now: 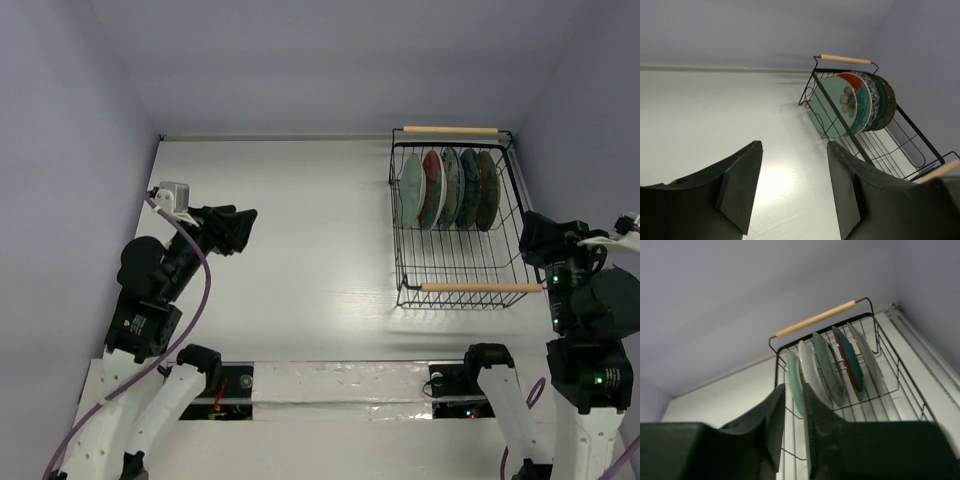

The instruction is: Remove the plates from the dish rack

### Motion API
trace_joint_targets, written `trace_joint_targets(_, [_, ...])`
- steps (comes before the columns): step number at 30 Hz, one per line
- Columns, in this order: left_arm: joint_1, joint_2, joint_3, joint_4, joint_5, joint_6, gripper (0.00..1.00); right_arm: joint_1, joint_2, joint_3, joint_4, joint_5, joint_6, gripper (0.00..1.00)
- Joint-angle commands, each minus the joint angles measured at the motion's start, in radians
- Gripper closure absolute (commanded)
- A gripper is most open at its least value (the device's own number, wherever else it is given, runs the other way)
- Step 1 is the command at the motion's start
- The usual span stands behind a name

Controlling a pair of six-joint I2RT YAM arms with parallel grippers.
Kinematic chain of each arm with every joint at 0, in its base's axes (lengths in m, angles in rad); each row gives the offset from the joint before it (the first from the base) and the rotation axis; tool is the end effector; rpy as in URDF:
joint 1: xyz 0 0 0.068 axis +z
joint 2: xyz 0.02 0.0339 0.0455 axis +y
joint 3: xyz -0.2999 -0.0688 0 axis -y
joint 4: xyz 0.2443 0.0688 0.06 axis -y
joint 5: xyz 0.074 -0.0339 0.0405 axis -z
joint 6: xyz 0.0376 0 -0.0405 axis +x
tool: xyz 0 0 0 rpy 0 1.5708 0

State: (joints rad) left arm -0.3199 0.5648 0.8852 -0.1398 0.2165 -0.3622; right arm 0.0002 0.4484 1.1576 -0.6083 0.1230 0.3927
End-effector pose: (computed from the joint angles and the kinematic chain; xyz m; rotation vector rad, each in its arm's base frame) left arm 0.0815 -0.0355 0.4278 0.1550 1.4239 -0.7151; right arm 0.0068 -0.0046 0.4594 0.3852 1.4236 0.2289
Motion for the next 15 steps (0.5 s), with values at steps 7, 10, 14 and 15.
trace_joint_targets(7, [-0.004,0.236,0.109,-0.169,-0.033,-0.04,0.77,-0.003,0.182,0.051,-0.067,0.012,-0.002,1.0])
trace_joint_targets(10, [-0.004,0.164,0.04,-0.087,0.02,-0.018,1.0,-0.003,0.248,0.034,-0.038,0.014,-0.002,1.0])
trace_joint_targets(14, [-0.004,0.095,0.008,-0.078,-0.034,0.0,1.0,-0.003,0.328,0.022,0.01,-0.019,-0.002,1.0])
trace_joint_targets(15, [-0.004,0.069,0.0,-0.067,-0.035,0.003,1.0,-0.003,0.366,0.021,0.028,-0.017,-0.003,1.0])
